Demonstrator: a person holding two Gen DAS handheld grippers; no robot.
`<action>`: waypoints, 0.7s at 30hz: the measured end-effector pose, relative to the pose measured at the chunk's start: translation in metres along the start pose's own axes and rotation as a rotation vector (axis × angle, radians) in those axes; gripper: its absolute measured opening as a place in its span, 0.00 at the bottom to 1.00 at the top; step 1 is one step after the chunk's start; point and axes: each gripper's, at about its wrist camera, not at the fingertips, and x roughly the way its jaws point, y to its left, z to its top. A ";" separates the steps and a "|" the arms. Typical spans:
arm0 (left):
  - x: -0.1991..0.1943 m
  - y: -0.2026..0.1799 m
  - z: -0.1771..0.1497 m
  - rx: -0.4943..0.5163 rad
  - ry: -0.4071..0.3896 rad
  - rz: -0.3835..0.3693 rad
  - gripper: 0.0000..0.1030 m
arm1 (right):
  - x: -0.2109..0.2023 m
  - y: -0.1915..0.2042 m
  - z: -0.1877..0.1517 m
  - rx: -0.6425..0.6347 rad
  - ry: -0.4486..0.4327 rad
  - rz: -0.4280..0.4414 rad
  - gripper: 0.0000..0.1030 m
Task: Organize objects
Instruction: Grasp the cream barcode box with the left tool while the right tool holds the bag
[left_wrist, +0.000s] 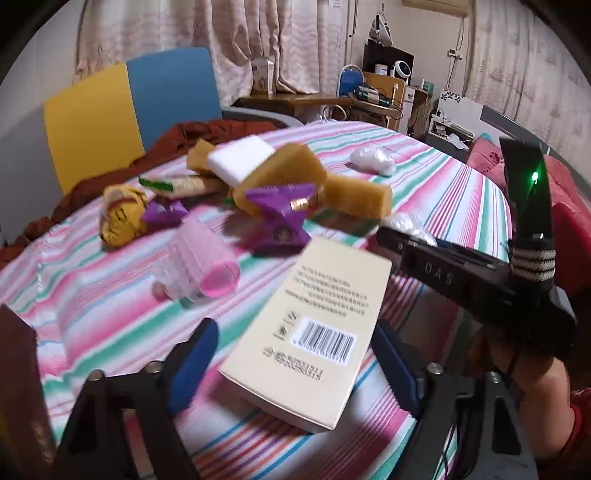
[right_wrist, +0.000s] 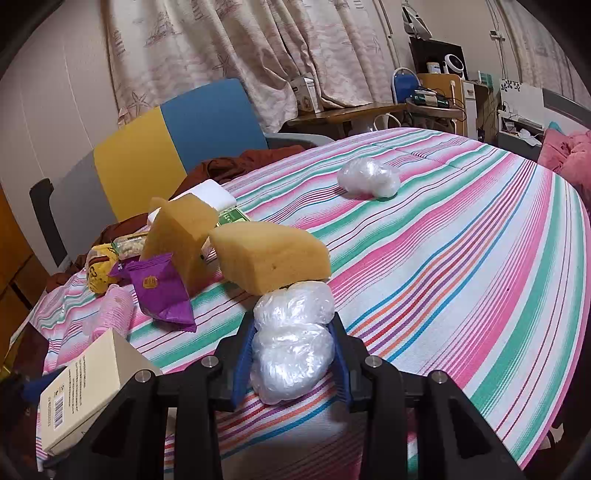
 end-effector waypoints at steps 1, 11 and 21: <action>0.001 0.000 -0.002 -0.010 0.010 -0.009 0.67 | 0.000 0.000 0.000 -0.001 0.000 -0.001 0.36; -0.007 0.007 -0.025 -0.096 0.025 0.050 0.50 | 0.000 0.003 0.000 -0.019 -0.001 -0.018 0.36; -0.056 0.026 -0.050 -0.242 -0.055 0.064 0.49 | 0.001 0.007 -0.002 -0.053 0.000 -0.044 0.36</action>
